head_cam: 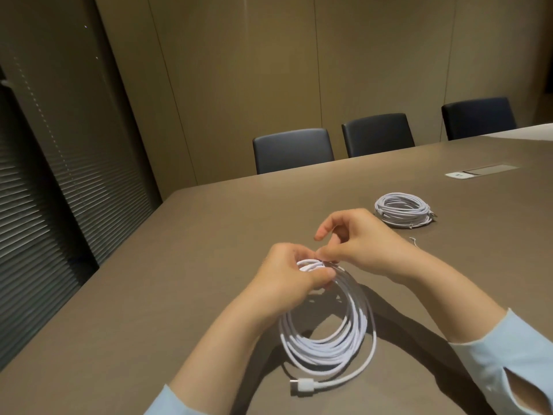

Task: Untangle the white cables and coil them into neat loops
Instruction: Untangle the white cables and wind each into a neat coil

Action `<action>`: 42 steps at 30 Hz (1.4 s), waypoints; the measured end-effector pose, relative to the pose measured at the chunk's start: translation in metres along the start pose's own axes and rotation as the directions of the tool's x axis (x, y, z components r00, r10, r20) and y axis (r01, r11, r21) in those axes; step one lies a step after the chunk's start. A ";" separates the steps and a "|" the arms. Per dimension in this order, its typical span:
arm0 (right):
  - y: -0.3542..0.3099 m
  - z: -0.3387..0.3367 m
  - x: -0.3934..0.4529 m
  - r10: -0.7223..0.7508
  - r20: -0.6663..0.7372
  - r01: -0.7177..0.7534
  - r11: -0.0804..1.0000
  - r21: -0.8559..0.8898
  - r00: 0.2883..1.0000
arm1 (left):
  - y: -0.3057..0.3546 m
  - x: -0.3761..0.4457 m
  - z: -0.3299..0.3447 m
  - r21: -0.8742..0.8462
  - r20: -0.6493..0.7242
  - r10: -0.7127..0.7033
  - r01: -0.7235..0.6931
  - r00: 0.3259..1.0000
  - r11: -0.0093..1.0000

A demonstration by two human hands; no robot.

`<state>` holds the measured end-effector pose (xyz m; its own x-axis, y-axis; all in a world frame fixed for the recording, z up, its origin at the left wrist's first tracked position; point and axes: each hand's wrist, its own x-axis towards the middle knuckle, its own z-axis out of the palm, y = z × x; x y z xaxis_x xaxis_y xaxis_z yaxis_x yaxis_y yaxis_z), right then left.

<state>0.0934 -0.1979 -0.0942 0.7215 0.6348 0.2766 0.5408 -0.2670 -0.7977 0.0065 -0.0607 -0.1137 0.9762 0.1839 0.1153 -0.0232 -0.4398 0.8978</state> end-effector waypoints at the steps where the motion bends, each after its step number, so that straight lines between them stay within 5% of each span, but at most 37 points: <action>1: -0.001 0.003 0.000 0.004 -0.063 -0.006 0.999 -0.038 0.998 | -0.002 0.001 0.003 -0.016 -0.048 0.011 -0.011 0.999 1.000; 5: 0.002 0.015 0.003 -0.038 -0.269 -0.001 0.990 -0.142 0.963 | -0.001 0.001 0.008 -0.026 -0.115 0.073 -0.076 0.991 0.997; 8: 0.004 0.021 0.001 -0.138 -0.286 0.078 0.974 -0.211 0.948 | -0.002 0.002 0.007 -0.073 -0.150 0.019 -0.030 0.988 0.997; 17: -0.007 0.020 -0.010 -0.280 -0.171 0.253 0.954 -0.160 0.945 | -0.006 0.009 -0.003 -0.400 -0.222 -0.230 0.126 0.948 0.908; 26: -0.001 0.062 -0.011 -0.425 0.116 0.406 0.695 -0.593 0.897 | -0.010 0.010 -0.019 -0.738 -0.256 -0.362 0.060 0.896 0.672; 31: 0.004 0.057 -0.008 -0.324 -0.134 0.285 0.927 -0.244 0.937 | -0.008 0.012 -0.029 -0.741 -0.225 -0.299 0.036 0.927 0.671; 34: 0.005 0.051 -0.003 -0.015 -0.257 0.009 1.000 -0.023 0.966 | -0.008 0.012 -0.031 -0.749 -0.252 -0.275 -0.007 0.928 0.663; 37: 0.009 0.047 0.004 0.347 -0.041 -0.314 0.888 0.337 0.937 | -0.009 0.010 -0.034 -0.764 -0.278 -0.250 -0.056 0.927 0.643; 39: 0.013 0.048 0.005 0.380 0.148 -0.402 0.774 0.489 0.913 | -0.010 0.010 -0.036 -0.782 -0.296 -0.228 -0.097 0.928 0.616; 42: 0.015 0.056 0.004 0.305 0.238 -0.386 0.679 0.625 0.922 | -0.011 0.010 -0.035 -0.760 -0.355 -0.208 -0.152 0.911 0.632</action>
<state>0.0801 -0.1594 -0.1353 0.7272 0.6766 -0.1159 -0.1816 0.0269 -0.9830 0.0086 -0.0230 -0.1071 0.8177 0.5715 0.0690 -0.3268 0.3623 0.8729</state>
